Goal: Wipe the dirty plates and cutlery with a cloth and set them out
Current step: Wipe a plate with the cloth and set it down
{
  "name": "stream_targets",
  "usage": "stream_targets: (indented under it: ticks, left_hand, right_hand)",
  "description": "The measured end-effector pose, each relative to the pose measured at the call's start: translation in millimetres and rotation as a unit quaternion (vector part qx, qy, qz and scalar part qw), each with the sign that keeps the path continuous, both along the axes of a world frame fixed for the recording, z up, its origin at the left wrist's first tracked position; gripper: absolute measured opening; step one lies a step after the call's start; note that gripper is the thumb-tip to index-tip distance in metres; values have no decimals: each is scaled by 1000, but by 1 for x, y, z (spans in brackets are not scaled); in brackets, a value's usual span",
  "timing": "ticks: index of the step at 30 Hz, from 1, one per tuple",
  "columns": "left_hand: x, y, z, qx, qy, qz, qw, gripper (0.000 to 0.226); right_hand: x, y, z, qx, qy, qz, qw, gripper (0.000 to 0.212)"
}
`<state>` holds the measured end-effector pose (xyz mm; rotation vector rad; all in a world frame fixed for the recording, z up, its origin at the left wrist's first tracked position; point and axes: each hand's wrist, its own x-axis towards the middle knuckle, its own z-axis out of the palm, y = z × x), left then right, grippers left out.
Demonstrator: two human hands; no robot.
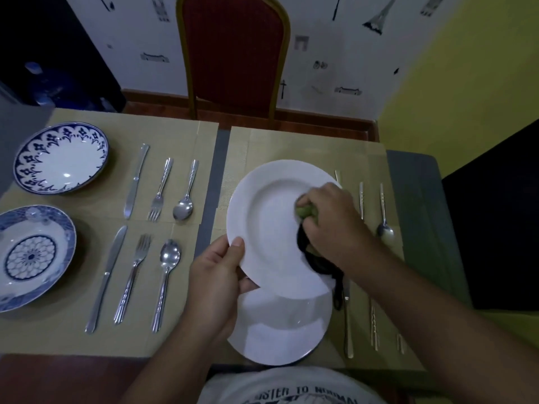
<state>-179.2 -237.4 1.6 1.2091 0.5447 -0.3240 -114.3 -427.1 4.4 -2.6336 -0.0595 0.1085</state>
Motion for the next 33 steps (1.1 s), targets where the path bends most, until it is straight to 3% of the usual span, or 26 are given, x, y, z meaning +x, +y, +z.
stream_targets:
  ticks: [3, 8, 12, 19, 24, 31, 33]
  left_hand:
    - [11, 0, -6, 17, -4, 6, 1000, 23]
    - [25, -6, -18, -13, 46, -8, 999, 22]
    - [63, 5, -21, -34, 63, 0, 997, 23]
    - [137, 6, -41, -61, 113, 58, 990, 28]
    - [155, 0, -66, -46, 130, 63, 988, 31]
    - [158, -5, -79, -24, 152, 61, 986, 19]
    - [157, -2, -79, -32, 157, 70, 985, 25]
  right_hand:
    - [-34, -6, -11, -38, 42, -45, 997, 20]
    - [-39, 32, -20, 118, 156, -23, 980, 23]
    - [9, 32, -5, 208, 162, -75, 962, 25]
    - [75, -6, -3, 118, 53, -92, 987, 30]
    - [88, -11, -27, 70, 54, -64, 994, 34]
    - [89, -6, -56, 67, 81, -64, 992, 38]
    - [90, -6, -58, 69, 83, -64, 992, 38]
